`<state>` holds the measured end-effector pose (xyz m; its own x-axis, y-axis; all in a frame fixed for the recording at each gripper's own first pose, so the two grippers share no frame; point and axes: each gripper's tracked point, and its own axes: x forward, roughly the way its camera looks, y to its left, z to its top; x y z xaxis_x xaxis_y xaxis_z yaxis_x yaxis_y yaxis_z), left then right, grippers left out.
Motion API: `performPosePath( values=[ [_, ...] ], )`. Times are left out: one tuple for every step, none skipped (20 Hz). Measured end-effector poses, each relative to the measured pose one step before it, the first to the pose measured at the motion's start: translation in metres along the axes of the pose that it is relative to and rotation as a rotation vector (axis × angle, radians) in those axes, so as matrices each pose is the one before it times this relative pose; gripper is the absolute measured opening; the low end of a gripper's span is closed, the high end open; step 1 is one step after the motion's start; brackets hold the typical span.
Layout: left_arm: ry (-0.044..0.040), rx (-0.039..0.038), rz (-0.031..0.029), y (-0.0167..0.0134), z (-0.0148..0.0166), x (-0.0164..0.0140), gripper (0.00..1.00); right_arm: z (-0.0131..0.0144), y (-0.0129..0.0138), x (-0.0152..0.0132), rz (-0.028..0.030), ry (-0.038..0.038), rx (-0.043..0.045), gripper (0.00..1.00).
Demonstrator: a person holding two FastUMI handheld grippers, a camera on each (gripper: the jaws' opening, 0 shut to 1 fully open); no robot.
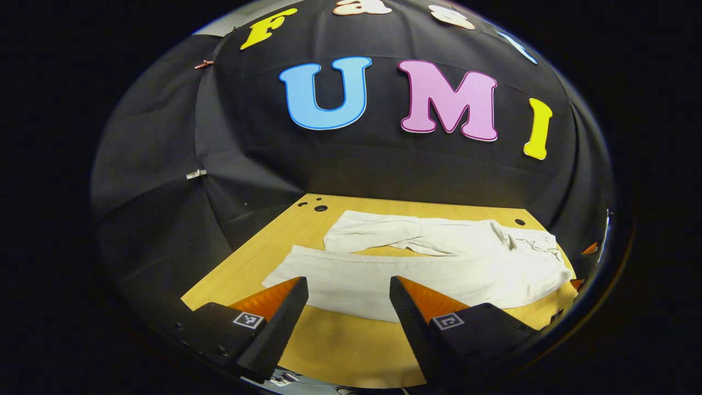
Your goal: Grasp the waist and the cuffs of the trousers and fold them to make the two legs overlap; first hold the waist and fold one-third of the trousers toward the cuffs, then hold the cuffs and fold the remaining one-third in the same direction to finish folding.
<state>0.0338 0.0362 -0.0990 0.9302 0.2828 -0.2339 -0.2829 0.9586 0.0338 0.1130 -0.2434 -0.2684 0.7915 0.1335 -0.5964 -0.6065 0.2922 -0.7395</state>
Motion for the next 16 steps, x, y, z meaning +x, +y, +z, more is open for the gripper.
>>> performPosePath(
  values=[
    [0.00821,-0.00285,0.00651,0.00263,-0.00296,-0.0007,0.96,-0.00713,0.00638,0.00552,0.02038,0.01499,-0.02245,0.97],
    [0.0109,-0.00163,0.00836,0.00237,-0.00456,-0.00147,0.96,-0.00758,0.0048,0.00564,0.01978,0.01653,-0.02592,0.97],
    [0.011,-0.00138,0.00649,0.00296,-0.00333,-0.00108,0.96,-0.00634,0.00383,0.00424,0.01859,0.01469,-0.02709,0.97],
    [0.00577,0.00003,0.00554,0.00223,-0.00223,-0.00064,0.96,-0.00561,0.00357,0.00558,0.01281,0.01085,-0.02007,0.97],
    [0.00126,0.00318,0.00762,0.00263,0.00001,-0.0015,0.96,-0.00321,-0.00014,0.00457,0.00112,0.00151,-0.0168,0.97],
    [0.00044,0.00442,0.00869,0.00207,-0.00125,-0.00099,0.96,0.0006,-0.00347,0.00147,-0.00574,-0.00789,-0.01033,0.97],
    [0.00124,0.0026,0.00668,0.00295,0.00062,-0.00159,0.96,0.0008,-0.00116,0.00231,-0.00474,-0.00308,-0.00575,0.94],
    [0.00249,-0.00054,0.00349,0.00144,-0.0007,-0.00077,0.96,0.00113,-0.00083,0.00372,0.00057,-0.00083,-0.00424,0.94],
    [0.00544,-0.00192,0.00057,0.00093,-0.0009,0.0006,0.96,0.00095,-0.00265,0.00497,0.00048,-0.00187,-0.00823,0.93],
    [0.00741,-0.00098,-0.00016,-0.00126,-0.00278,0.00047,0.96,0.0007,-0.00197,0.00512,-0.00005,0.00284,-0.01448,0.93],
    [0.00475,0.00099,-0.00119,0.00039,-0.00099,0.00096,0.96,0.00344,-0.00376,0.00326,-0.00886,-0.00274,-0.01995,0.92],
    [0.0041,0.00302,-0.00112,-0.00002,-0.00159,0.00202,0.96,0.00141,-0.00414,0.00713,-0.01108,0.00227,-0.02346,0.92],
    [0.00791,0.00503,-0.00207,-0.00086,-0.00174,0.0015,0.96,0.00174,-0.00359,0.00334,-0.00723,0.00417,-0.0195,0.91],
    [0.00724,0.00589,-0.00145,0.00002,-0.00292,0.00271,0.95,0.0006,-0.00176,0.00381,-0.00534,0.00271,-0.01323,0.91],
    [0.00522,0.00583,-0.0011,-0.00009,-0.00199,0.00262,0.95,0.00093,-0.00218,0.0029,-0.0057,0.00352,-0.0088,0.91],
    [0.00755,0.0032,0.00111,0.0016,-0.00313,0.00322,0.94,0.00021,-0.00266,0.00343,-0.00782,0.00367,-0.00363,0.91]
  ],
)
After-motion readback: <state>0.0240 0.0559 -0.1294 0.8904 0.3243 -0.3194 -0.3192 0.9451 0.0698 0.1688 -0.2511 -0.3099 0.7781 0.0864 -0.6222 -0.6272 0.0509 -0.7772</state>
